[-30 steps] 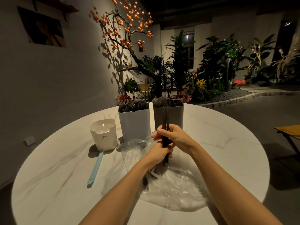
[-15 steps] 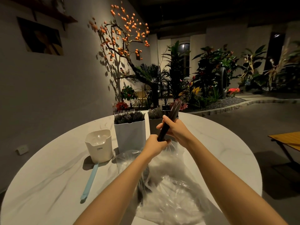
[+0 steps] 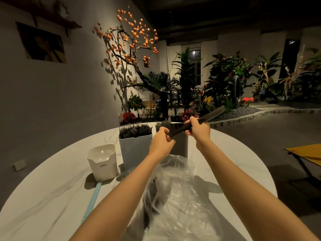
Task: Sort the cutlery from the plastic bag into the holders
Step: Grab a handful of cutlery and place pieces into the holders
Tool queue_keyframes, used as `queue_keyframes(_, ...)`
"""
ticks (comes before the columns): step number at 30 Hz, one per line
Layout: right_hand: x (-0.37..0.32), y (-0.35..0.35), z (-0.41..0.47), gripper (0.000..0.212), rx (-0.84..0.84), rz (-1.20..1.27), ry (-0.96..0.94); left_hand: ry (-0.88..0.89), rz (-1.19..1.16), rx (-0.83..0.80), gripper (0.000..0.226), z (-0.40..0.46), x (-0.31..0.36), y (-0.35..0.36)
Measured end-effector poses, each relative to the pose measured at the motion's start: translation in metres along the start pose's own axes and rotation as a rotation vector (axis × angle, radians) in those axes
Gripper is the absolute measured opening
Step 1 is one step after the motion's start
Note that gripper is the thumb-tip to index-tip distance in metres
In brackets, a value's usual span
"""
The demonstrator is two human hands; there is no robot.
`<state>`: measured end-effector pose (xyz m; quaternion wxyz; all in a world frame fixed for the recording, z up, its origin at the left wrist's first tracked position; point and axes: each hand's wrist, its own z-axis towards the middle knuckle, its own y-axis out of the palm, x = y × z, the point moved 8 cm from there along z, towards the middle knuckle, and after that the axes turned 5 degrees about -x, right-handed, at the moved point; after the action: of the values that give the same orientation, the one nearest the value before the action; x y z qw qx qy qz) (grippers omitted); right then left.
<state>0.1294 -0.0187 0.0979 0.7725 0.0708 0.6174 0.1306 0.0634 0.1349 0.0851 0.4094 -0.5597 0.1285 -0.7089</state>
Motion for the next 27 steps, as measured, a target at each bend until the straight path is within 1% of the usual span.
queue_keyframes(4,-0.010,-0.009,0.009,0.026,0.093,-0.002,-0.082,0.008,0.023,-0.033,0.038,0.006,-0.001,0.004)
queue_keyframes(7,-0.014,-0.010,0.014,0.029,0.128,-0.050,-0.131,-0.004,0.054,-0.032,0.034,0.009,-0.004,0.005)
queue_keyframes(9,-0.016,-0.008,0.017,0.029,0.124,-0.122,-0.157,-0.011,0.079,-0.004,0.029,0.012,-0.004,0.004)
queue_keyframes(12,-0.009,0.004,0.028,0.034,0.060,-0.241,-0.165,-0.018,0.104,0.043,0.024,0.016,-0.003,0.003)
queue_keyframes(14,-0.006,0.015,0.034,0.039,0.003,-0.427,-0.208,-0.019,0.121,0.076,0.023,0.018,-0.002,0.002)
queue_keyframes(16,-0.002,0.029,0.038,0.049,-0.074,-0.773,-0.257,-0.015,0.132,0.109,0.023,0.018,-0.003,0.001)
queue_keyframes(17,0.002,0.035,0.040,0.055,-0.106,-0.970,-0.250,-0.014,0.136,0.122,0.023,0.018,-0.003,0.001)
queue_keyframes(18,0.006,0.036,0.042,0.060,-0.114,-1.117,-0.219,-0.014,0.140,0.130,0.023,0.018,-0.003,0.001)
queue_keyframes(19,0.010,0.035,0.043,0.060,-0.114,-1.195,-0.180,-0.014,0.143,0.134,0.023,0.018,-0.003,0.001)
queue_keyframes(21,0.013,0.031,0.044,0.057,-0.091,-1.222,-0.154,-0.020,0.145,0.137,0.023,0.019,-0.003,0.001)
queue_keyframes(22,0.011,0.029,0.042,0.056,-0.076,-1.190,-0.181,-0.023,0.146,0.137,0.023,0.019,-0.003,0.000)
queue_keyframes(25,-0.001,0.031,0.034,0.053,-0.057,-1.028,-0.361,-0.035,0.154,0.136,0.023,0.019,-0.002,-0.001)
queue_keyframes(27,-0.012,0.037,0.025,0.052,-0.063,-0.996,-0.524,-0.039,0.156,0.129,0.023,0.018,-0.002,0.000)
